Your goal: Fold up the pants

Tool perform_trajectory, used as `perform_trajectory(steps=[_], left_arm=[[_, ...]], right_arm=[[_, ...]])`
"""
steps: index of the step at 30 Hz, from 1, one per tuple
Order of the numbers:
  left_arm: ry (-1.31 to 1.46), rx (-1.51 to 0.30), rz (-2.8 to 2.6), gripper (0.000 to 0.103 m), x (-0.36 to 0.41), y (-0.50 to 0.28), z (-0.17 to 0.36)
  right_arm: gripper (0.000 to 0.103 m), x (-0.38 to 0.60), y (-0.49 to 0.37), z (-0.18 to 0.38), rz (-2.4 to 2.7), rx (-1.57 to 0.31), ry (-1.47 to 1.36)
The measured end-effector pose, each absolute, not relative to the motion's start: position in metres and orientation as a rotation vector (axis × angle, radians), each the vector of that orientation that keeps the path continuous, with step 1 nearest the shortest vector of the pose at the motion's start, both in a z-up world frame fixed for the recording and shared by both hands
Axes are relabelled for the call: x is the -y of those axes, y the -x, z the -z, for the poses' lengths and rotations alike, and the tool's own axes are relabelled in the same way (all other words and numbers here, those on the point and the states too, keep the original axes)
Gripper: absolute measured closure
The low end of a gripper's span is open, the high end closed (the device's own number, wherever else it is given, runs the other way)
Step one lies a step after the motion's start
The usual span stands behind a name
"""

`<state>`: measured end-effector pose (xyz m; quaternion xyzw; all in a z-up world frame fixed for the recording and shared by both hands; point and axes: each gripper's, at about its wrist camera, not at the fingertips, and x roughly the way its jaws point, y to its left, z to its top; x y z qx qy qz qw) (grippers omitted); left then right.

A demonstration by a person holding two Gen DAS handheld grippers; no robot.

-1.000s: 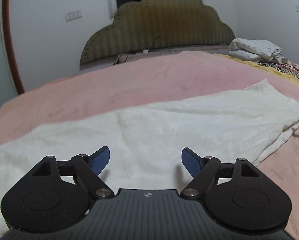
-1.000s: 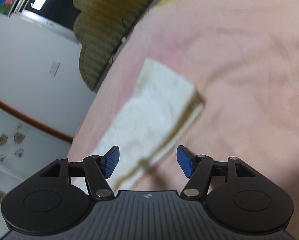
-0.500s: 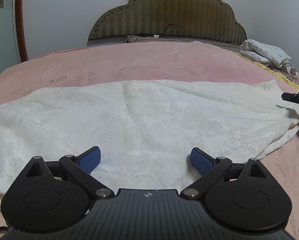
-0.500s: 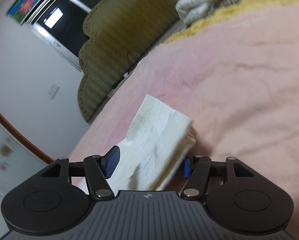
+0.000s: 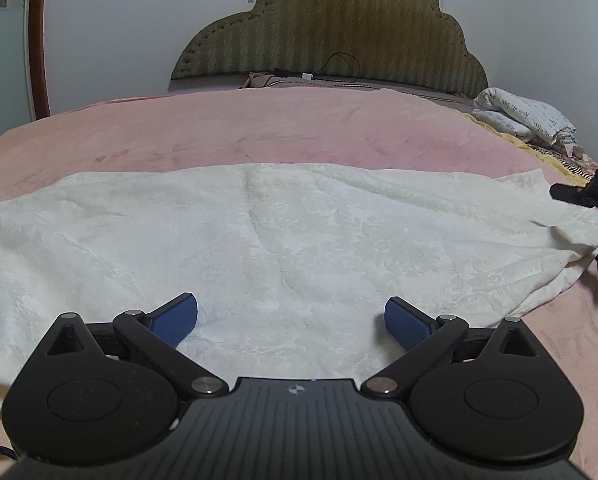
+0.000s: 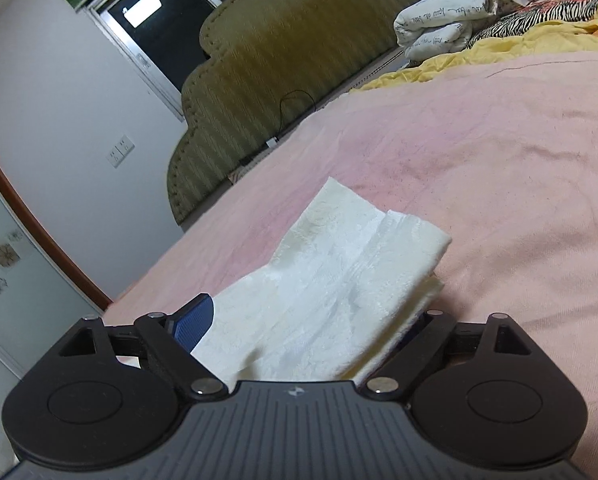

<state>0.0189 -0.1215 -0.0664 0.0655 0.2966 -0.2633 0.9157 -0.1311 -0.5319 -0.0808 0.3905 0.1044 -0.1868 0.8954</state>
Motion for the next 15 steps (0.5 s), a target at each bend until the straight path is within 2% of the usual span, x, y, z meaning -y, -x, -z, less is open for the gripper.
perform_trajectory(steps=[2, 3, 4, 7, 9, 12, 15], left_arm=[[-0.134, -0.613, 0.542, 0.001, 0.122, -0.019, 0.066], [-0.139, -0.613, 0.540, 0.001, 0.122, -0.019, 0.066], [-0.143, -0.614, 0.539, 0.000, 0.123, -0.019, 0.066], [-0.149, -0.614, 0.537, 0.000, 0.124, -0.018, 0.066], [-0.145, -0.614, 0.537, 0.001, 0.124, -0.018, 0.065], [-0.092, -0.614, 0.569, 0.005, 0.116, -0.022, 0.061], [0.096, -0.650, 0.678, 0.006, 0.102, -0.034, 0.051]], right_arm=[[0.037, 0.532, 0.131, 0.079, 0.443, -0.235, -0.805], [0.061, 0.534, 0.132, 0.080, 0.471, -0.247, -0.819], [0.073, 0.537, 0.134, 0.083, 0.483, -0.247, -0.849], [0.083, 0.548, 0.140, 0.090, 0.450, -0.215, -0.939], [0.086, 0.545, 0.138, 0.086, 0.456, -0.218, -0.906], [0.089, 0.528, 0.129, 0.069, 0.475, -0.229, -0.738], [0.089, 0.497, 0.117, 0.041, 0.475, -0.252, -0.479]])
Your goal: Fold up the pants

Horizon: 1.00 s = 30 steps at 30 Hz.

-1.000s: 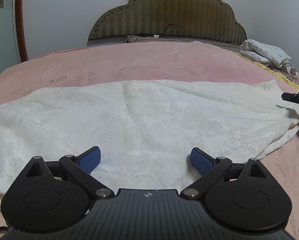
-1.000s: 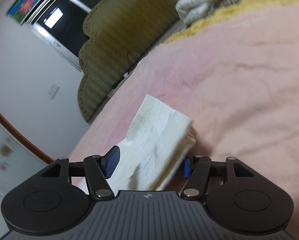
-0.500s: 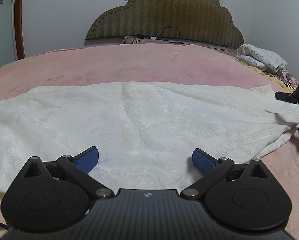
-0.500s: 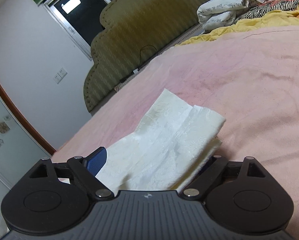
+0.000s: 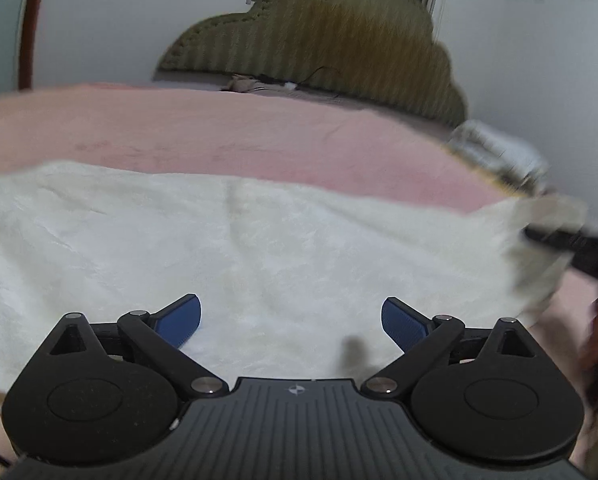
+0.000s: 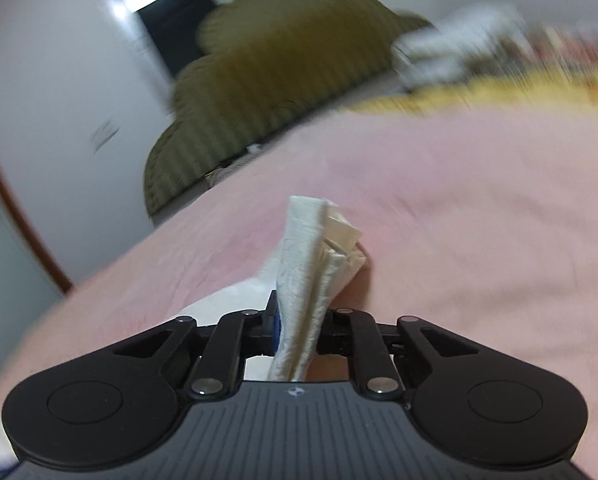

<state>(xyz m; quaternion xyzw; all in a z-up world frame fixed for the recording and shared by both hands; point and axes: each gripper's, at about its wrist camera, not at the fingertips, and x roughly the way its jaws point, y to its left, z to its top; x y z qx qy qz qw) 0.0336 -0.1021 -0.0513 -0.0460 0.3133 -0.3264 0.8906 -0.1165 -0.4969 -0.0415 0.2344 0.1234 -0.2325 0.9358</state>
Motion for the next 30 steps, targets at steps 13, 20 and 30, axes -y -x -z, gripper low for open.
perform_trajectory(steps=[13, 20, 30], left_arm=[[0.682, -1.059, 1.012, 0.004, 0.143, -0.092, 0.065], [0.769, -1.107, 1.002, 0.003, 0.176, -0.111, 0.063], [0.565, -1.072, 0.809, 0.063, 0.150, -0.135, 0.052]], right_arm=[[0.090, 0.363, 0.064, 0.031, 0.300, -0.346, 0.144], [0.090, 0.332, 0.060, 0.029, 0.221, -0.342, 0.238], [0.089, 0.260, 0.050, 0.035, 0.084, -0.326, 0.481]])
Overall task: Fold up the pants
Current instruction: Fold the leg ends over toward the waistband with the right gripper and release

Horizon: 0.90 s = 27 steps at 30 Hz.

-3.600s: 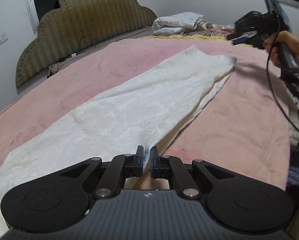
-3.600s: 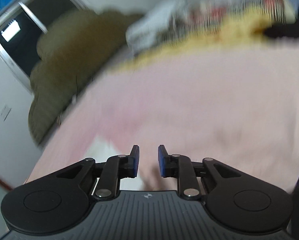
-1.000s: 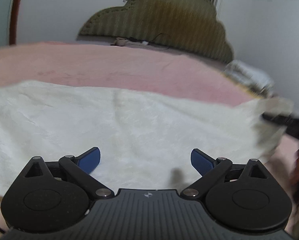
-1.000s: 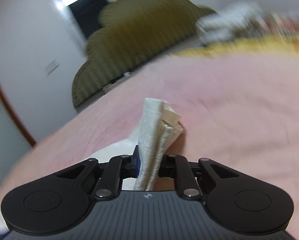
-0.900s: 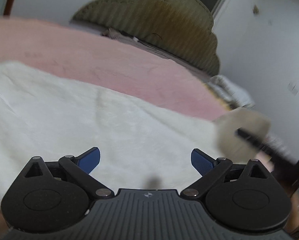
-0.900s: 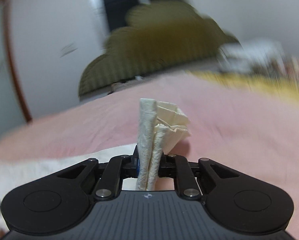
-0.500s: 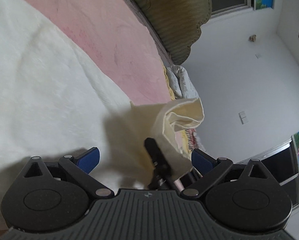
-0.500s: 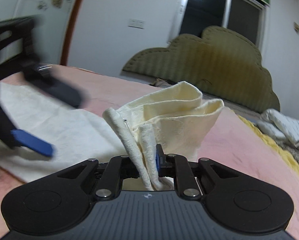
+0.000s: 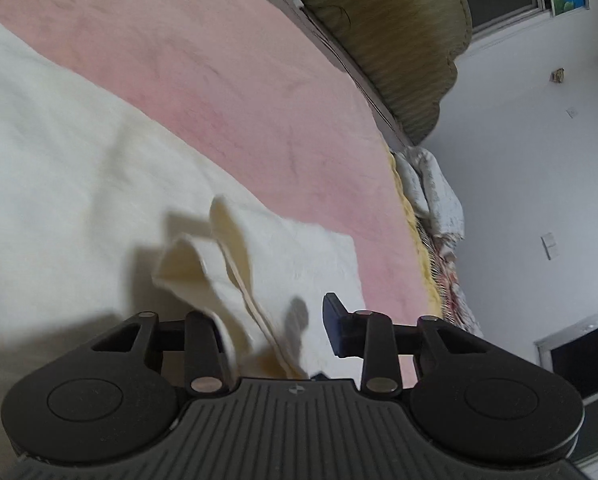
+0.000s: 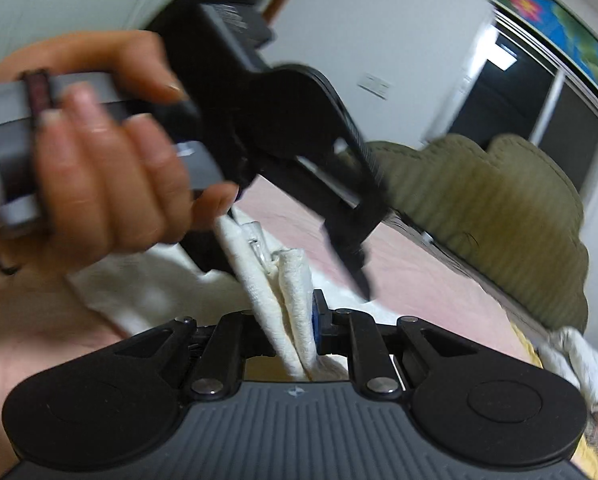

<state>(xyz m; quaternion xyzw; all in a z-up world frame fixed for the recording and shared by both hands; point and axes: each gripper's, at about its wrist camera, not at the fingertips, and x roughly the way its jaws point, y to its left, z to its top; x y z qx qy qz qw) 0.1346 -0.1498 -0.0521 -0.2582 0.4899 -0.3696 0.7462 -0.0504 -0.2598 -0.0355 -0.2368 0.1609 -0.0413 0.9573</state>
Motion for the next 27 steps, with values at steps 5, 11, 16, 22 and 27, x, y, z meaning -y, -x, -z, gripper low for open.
perform_trajectory(steps=[5, 11, 16, 22, 27], left_arm=[[0.389, -0.984, 0.732, 0.096, 0.114, -0.144, 0.024], [0.061, -0.776, 0.587, 0.096, 0.081, -0.133, -0.010], [-0.226, -0.750, 0.431, 0.066, 0.061, -0.131, 0.003], [-0.296, -0.710, 0.221, 0.039, -0.002, -0.117, 0.016], [-0.413, -0.626, 0.160, 0.022, -0.037, -0.087, 0.025]], right_arm=[[0.089, 0.219, 0.030, 0.031, 0.018, -0.305, 0.471], [0.089, 0.170, -0.006, 0.019, -0.099, -0.257, 0.438], [0.083, 0.129, -0.043, 0.035, -0.181, -0.331, 0.446], [0.037, 0.119, -0.052, 0.046, -0.131, -0.388, 0.443], [0.035, 0.137, -0.015, 0.029, -0.232, -0.357, 0.352]])
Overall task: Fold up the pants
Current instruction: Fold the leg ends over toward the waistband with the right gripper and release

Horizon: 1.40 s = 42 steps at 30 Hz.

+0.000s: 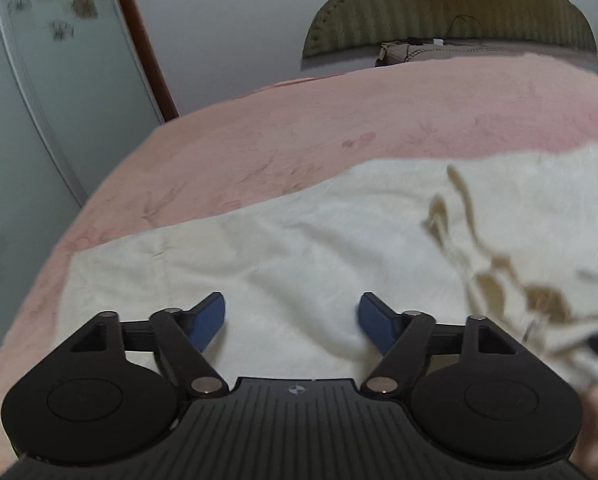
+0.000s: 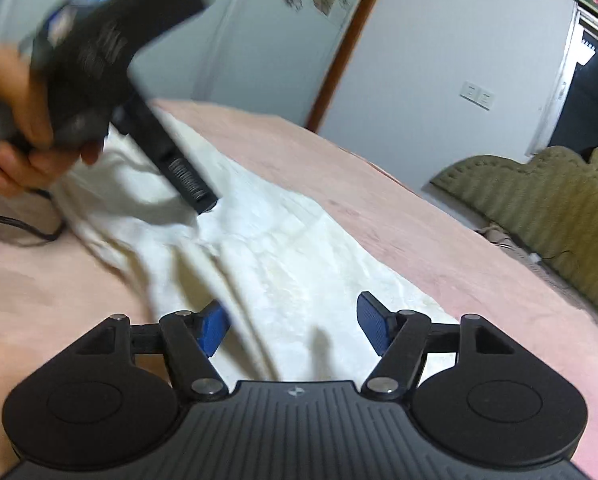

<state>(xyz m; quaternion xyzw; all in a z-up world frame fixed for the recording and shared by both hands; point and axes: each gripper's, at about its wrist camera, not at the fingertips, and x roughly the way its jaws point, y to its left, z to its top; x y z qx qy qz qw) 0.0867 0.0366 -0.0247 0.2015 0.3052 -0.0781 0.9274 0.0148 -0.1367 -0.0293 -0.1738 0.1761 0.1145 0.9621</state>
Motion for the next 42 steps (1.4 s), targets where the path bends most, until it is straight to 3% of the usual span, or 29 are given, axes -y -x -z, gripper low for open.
perform_trajectory(steps=[4, 6, 11, 14, 17, 20, 27, 33, 35, 37, 38, 39, 41, 42], left_arm=[[-0.633, -0.471, 0.129, 0.018, -0.039, -0.057, 0.043], [-0.634, -0.490, 0.109, 0.017, -0.043, -0.057, 0.040], [-0.637, -0.487, -0.051, 0.019, -0.054, -0.068, 0.031], [-0.685, -0.449, -0.083, 0.012, -0.060, -0.064, 0.031], [-0.659, -0.441, -0.172, 0.012, -0.084, -0.063, 0.033], [-0.449, -0.482, -0.212, 0.012, -0.127, -0.059, 0.016], [0.379, -0.694, -0.053, 0.013, -0.243, -0.033, -0.005], [0.682, -0.778, 0.051, 0.012, -0.265, -0.045, 0.014], [0.750, -0.773, 0.073, 0.011, -0.264, -0.051, 0.022], [0.764, -0.751, 0.055, 0.013, -0.262, -0.057, 0.026], [0.764, -0.736, 0.050, 0.018, -0.260, -0.060, 0.026], [0.752, -0.720, 0.045, 0.032, -0.258, -0.064, 0.027], [0.673, -0.746, -0.009, 0.090, -0.252, -0.072, 0.026], [0.652, -0.737, -0.019, 0.091, -0.253, -0.069, 0.026]], right_arm=[[0.033, 0.142, -0.003, 0.031, -0.327, -0.428, 0.296], [0.033, 0.141, -0.011, 0.042, -0.338, -0.504, 0.332], [0.034, 0.164, 0.015, 0.025, -0.362, -0.382, 0.132], [0.034, 0.162, 0.013, 0.019, -0.260, -0.323, 0.160], [0.034, 0.152, 0.005, 0.021, -0.223, -0.329, 0.215], [0.034, 0.127, 0.017, 0.020, -0.316, -0.296, 0.297], [0.034, 0.021, 0.013, 0.042, -0.463, -0.222, 0.729], [0.037, -0.027, -0.016, 0.059, -0.515, -0.234, 0.789], [0.043, -0.032, -0.028, 0.057, -0.519, -0.254, 0.751], [0.066, -0.039, -0.041, 0.055, -0.525, -0.279, 0.721], [0.071, -0.044, -0.046, 0.058, -0.532, -0.287, 0.714], [0.075, -0.047, -0.047, 0.059, -0.532, -0.281, 0.714], [0.080, -0.050, -0.050, 0.059, -0.538, -0.276, 0.706], [0.083, -0.049, -0.053, 0.057, -0.545, -0.284, 0.674]])
